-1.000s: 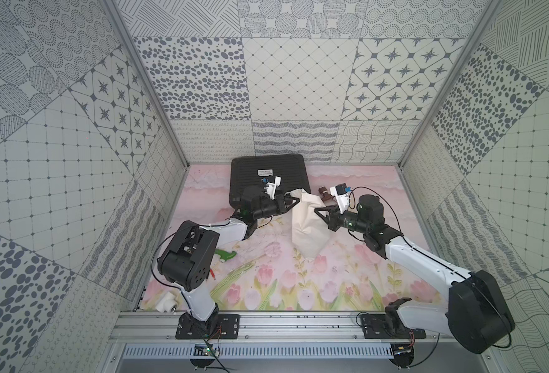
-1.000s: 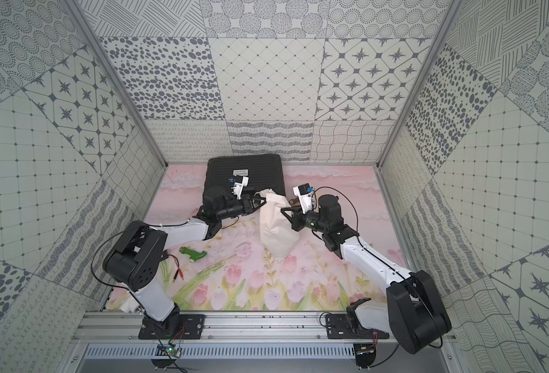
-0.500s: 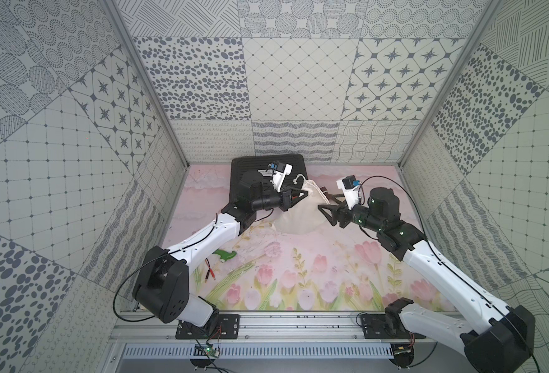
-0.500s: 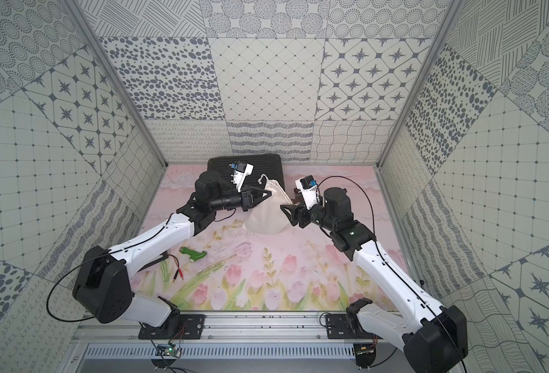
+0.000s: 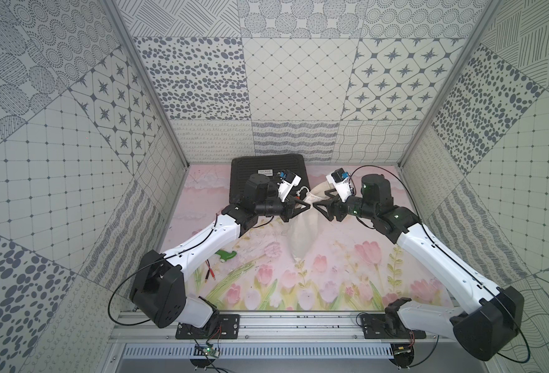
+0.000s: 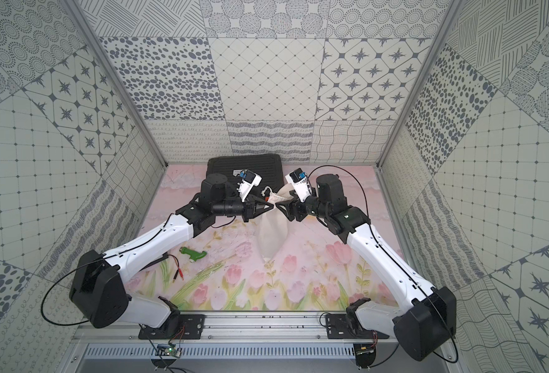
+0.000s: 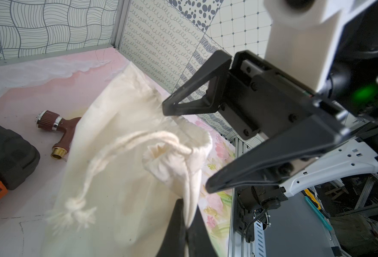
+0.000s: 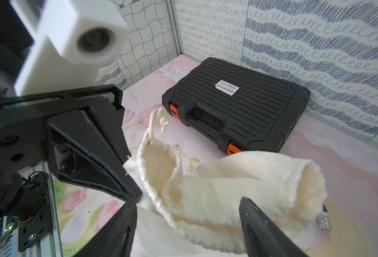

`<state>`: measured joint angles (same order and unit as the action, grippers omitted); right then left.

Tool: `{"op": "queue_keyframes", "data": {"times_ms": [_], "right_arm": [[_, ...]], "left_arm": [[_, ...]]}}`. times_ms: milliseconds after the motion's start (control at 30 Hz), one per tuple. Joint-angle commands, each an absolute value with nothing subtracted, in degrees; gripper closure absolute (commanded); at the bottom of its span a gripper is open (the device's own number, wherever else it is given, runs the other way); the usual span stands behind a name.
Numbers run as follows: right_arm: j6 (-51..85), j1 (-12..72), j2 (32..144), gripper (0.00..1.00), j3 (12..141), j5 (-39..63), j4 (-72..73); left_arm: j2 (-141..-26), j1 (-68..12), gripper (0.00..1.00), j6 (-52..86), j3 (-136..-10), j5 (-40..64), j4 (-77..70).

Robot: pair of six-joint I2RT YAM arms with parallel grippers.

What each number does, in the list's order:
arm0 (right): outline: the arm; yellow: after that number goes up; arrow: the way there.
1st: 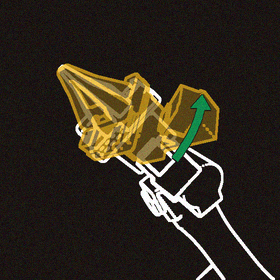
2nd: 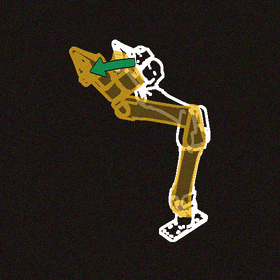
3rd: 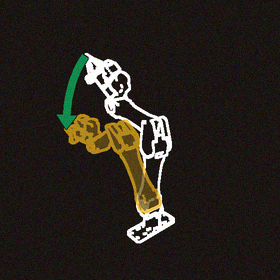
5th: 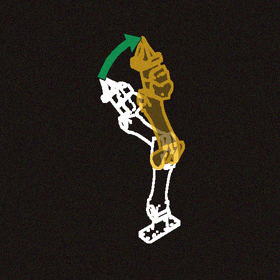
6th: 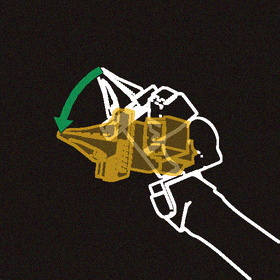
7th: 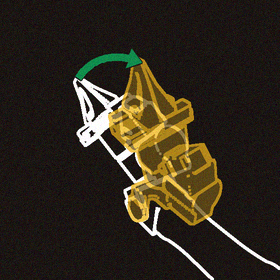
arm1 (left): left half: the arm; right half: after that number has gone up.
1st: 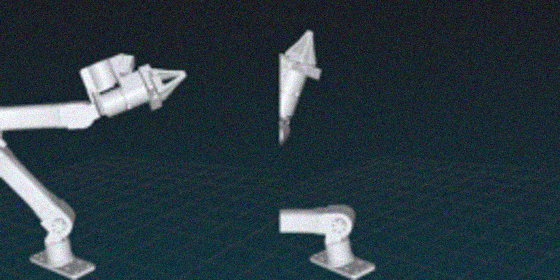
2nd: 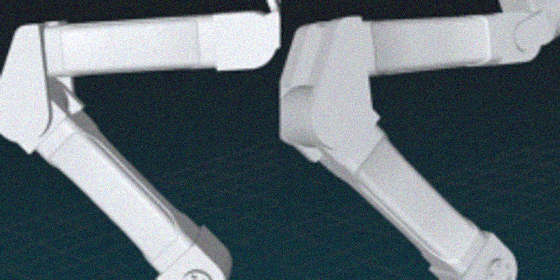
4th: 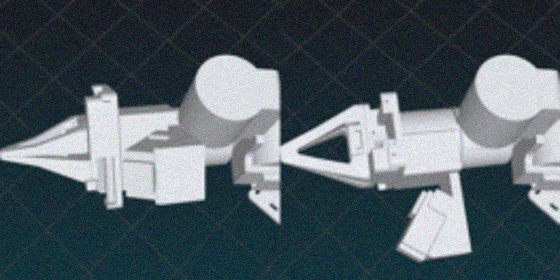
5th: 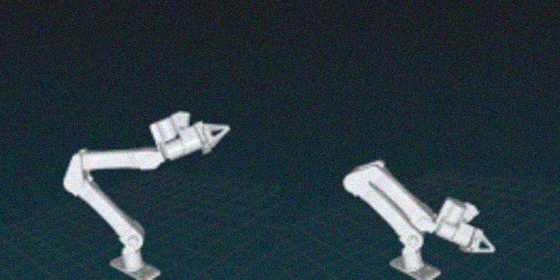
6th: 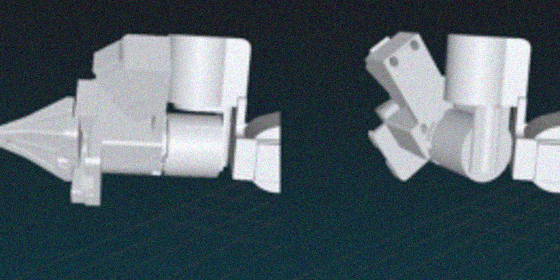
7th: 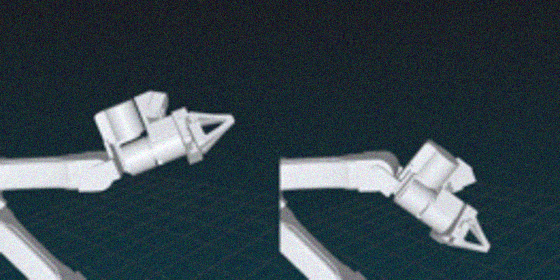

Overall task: Close the soil bag
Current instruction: Adjust the soil bag at the center of the board.

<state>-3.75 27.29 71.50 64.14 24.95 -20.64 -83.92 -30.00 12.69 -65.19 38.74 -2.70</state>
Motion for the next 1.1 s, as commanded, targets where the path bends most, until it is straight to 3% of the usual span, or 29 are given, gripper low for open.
{"op": "queue_keyframes", "data": {"times_ms": [0, 133, 300, 333, 367, 433, 800, 1067], "right_arm": [[-6.2, 27.6, 72.5, 0.28, 66.9, 28.2, -20.5], [-8.2, 27.6, 73.8, 0.37, 68.4, 30.7, -20.5], [-9.6, 27.6, 74.7, 0.76, 69.2, 32.3, -20.6], [-9.7, 27.8, 74.7, 0.84, 69.2, 32.2, -20.6], [-9.8, 27.9, 74.7, 0.91, 69.1, 32.0, -20.6], [-10.2, 28.0, 74.5, 1.0, 68.8, 31.7, -20.6], [-11.3, 28.0, 74.0, 1.0, 68.7, 31.8, -21.0], [-11.0, 28.0, 74.0, 1.0, 68.7, 32.7, -21.1]], "left_arm": [[-82.7, -30.2, 1.0, 7.0, -65.3, 40.9, -0.9], [-82.6, -30.3, 1.0, 4.7, -65.9, 41.2, 1.3], [-81.5, -30.2, 1.0, 4.2, -66.6, 38.3, 2.3], [-81.2, -30.2, 0.98, 4.7, -66.6, 37.6, 2.1], [-81.0, -30.2, 0.89, 5.0, -66.5, 36.8, 2.1], [-80.4, -30.1, 0.79, 5.1, -66.0, 35.0, 2.2], [-72.4, -28.7, 0.34, -7.7, -65.2, 14.5, 12.1], [-80.8, -28.7, 0.28, -15.7, -71.6, 10.7, 9.6]]}}
